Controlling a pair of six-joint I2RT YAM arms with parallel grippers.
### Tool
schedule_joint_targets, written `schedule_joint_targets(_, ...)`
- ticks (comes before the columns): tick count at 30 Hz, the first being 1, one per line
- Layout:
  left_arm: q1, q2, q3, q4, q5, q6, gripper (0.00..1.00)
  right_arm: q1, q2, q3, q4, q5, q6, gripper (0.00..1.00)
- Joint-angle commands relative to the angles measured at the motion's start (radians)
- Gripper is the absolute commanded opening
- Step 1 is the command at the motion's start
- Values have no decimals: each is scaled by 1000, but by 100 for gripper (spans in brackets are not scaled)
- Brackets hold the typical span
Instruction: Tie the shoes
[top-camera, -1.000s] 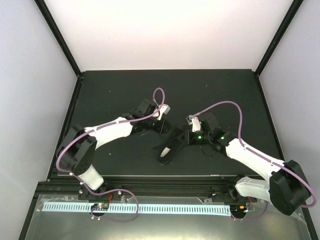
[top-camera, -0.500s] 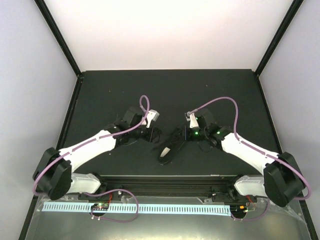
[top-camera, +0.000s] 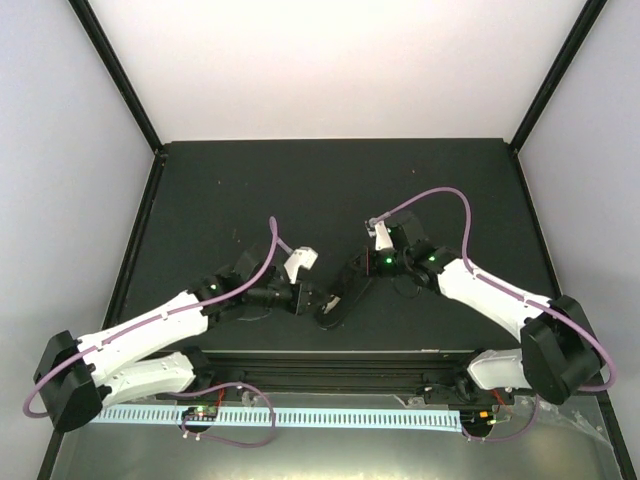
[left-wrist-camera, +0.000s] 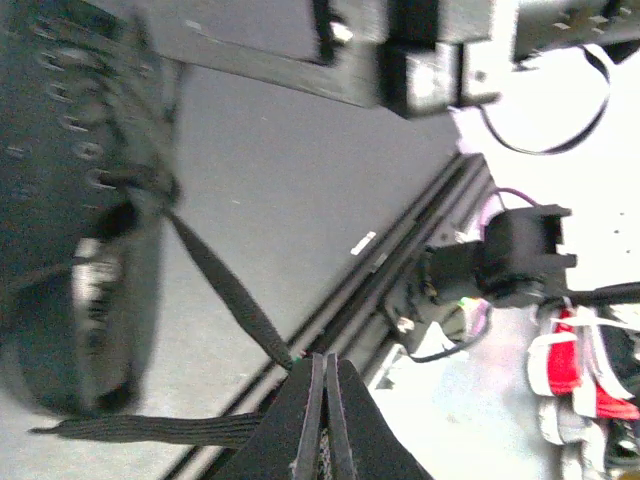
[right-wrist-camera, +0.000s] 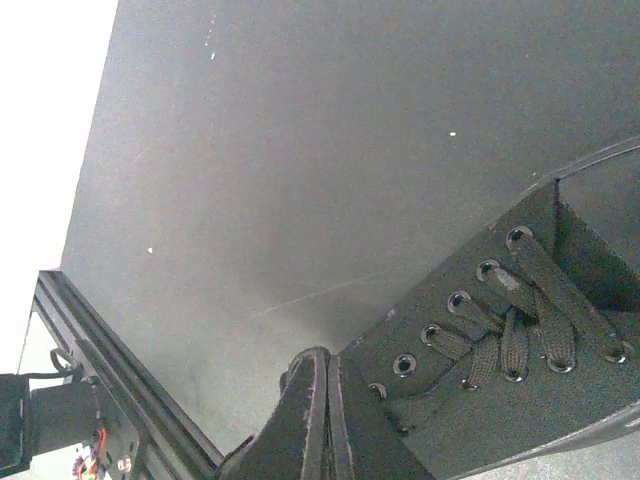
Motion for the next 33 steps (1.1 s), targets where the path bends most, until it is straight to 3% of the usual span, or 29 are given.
schedule_joint_targets(1, -85, 21, 24, 123, 51, -154, 2, 4, 12, 24, 7, -19, -23, 2)
schedule_joint_targets(10, -172, 212, 42, 267, 24, -187, 3, 5, 19, 14, 21, -24, -22, 2)
schedule_joint_targets(14, -168, 241, 45, 251, -15, -141, 43, 4, 17, 10, 27, -32, -24, 2)
schedule_joint_targets(18, -123, 206, 59, 138, -95, -23, 54, 5, 5, 2, 29, -48, -41, 2)
schedule_joint_targets(25, 15, 170, 21, 201, -28, 202, 56, 5, -9, -24, 49, -137, -78, 2)
schedule_joint_targets(30, 115, 251, 21, 302, 165, 289, 46, 4, -36, -48, 66, -184, -86, 2)
schedule_joint_targets(33, 126, 291, 39, 302, 204, 340, 43, 5, -43, -48, 65, -193, -87, 1)
